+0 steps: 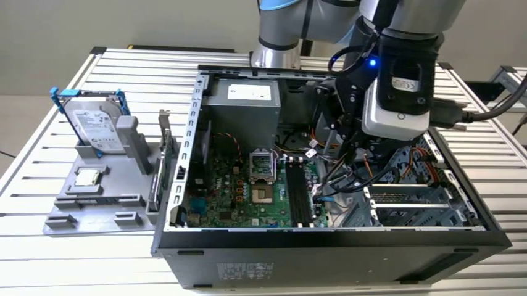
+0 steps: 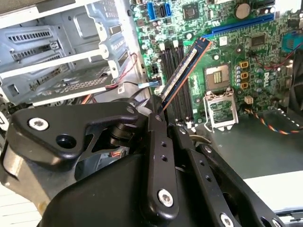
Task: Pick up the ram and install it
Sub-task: 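Insert the ram into the slot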
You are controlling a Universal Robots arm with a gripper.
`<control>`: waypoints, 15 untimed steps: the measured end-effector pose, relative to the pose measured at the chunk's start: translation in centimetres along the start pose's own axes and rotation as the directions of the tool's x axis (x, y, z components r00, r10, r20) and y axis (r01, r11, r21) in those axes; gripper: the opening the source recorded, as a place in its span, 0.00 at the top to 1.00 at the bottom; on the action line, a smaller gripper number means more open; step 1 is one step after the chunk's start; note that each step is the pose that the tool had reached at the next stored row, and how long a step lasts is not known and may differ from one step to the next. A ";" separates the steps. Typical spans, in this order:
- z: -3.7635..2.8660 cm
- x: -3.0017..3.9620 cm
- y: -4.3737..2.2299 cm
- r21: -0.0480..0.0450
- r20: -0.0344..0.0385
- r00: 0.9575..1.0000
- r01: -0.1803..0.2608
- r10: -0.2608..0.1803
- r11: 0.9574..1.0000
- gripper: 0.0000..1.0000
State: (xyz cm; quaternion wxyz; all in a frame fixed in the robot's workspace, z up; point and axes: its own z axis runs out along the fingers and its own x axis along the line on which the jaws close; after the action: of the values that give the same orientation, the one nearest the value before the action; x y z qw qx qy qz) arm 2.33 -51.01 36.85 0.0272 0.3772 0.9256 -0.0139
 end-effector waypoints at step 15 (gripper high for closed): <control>0.00 0.05 0.06 -0.003 0.006 0.991 0.137 -0.136 0.991 1.00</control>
State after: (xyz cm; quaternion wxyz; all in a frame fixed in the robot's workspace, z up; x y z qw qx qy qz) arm 2.33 -50.93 36.85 0.0295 0.3129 0.9492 -0.0154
